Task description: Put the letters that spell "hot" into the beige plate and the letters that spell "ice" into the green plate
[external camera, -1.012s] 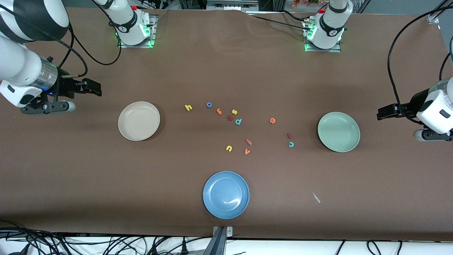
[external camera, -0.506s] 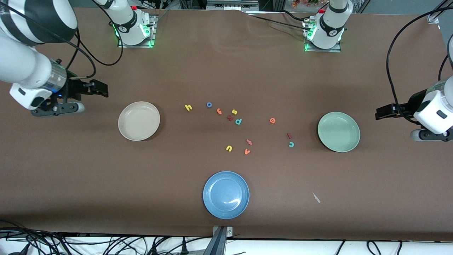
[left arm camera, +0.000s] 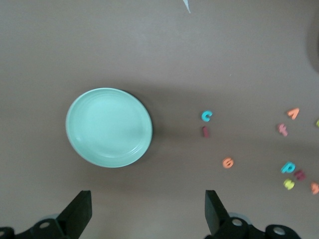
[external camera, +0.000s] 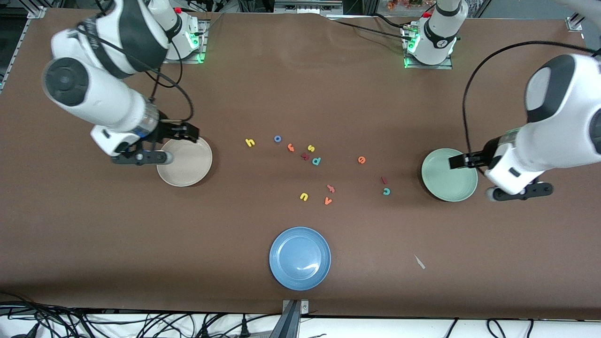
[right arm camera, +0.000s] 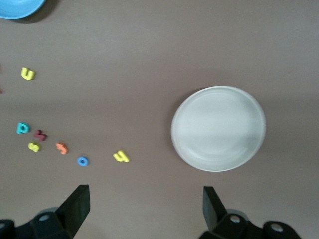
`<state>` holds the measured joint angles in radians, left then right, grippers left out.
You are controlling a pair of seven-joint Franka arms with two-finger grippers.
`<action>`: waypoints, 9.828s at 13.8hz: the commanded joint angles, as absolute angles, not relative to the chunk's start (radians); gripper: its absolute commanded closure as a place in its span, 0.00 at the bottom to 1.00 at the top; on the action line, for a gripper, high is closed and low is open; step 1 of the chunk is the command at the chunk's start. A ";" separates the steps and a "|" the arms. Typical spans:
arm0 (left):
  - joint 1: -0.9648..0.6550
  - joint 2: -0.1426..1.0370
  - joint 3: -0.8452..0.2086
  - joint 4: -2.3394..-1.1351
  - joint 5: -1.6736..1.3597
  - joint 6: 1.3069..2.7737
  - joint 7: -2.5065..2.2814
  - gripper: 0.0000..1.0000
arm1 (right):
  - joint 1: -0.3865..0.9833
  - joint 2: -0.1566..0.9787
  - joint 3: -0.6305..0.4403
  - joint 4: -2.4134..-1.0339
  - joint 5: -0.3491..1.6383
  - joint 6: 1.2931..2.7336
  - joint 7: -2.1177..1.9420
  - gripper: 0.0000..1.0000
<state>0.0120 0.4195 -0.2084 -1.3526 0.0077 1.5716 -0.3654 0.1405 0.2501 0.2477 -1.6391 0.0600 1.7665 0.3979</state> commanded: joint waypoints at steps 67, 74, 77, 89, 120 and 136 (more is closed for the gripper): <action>0.164 0.563 -0.196 -1.687 0.023 1.730 -0.003 0.94 | -0.143 0.288 0.439 -2.275 -0.437 2.576 -0.142 0.85; 0.199 0.614 -0.193 -1.809 0.049 1.905 0.003 0.75 | -0.158 0.281 0.436 -2.278 -0.367 2.533 -0.155 0.38; 0.207 0.600 -0.195 -1.806 0.049 1.895 0.002 0.25 | -0.158 0.287 0.511 -2.272 -0.258 2.533 -0.079 0.34; 0.175 0.454 -0.330 -1.701 -0.072 1.813 -0.513 0.00 | 0.119 0.431 0.604 -2.119 -0.265 2.534 0.940 0.34; -0.022 0.650 -0.331 -1.861 0.064 2.327 -0.845 1.00 | 0.273 0.629 0.540 -2.014 -0.607 2.543 1.322 0.47; 0.374 0.520 -0.330 -1.809 0.067 1.853 -0.031 1.00 | 0.264 0.605 0.535 -2.022 -0.624 2.542 1.307 0.84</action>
<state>0.3470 0.4840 -0.3169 -1.8048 0.0423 1.8467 -0.0925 0.2644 0.6312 0.5443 -2.0217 -0.6007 2.5450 1.2978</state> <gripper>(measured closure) 0.925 0.722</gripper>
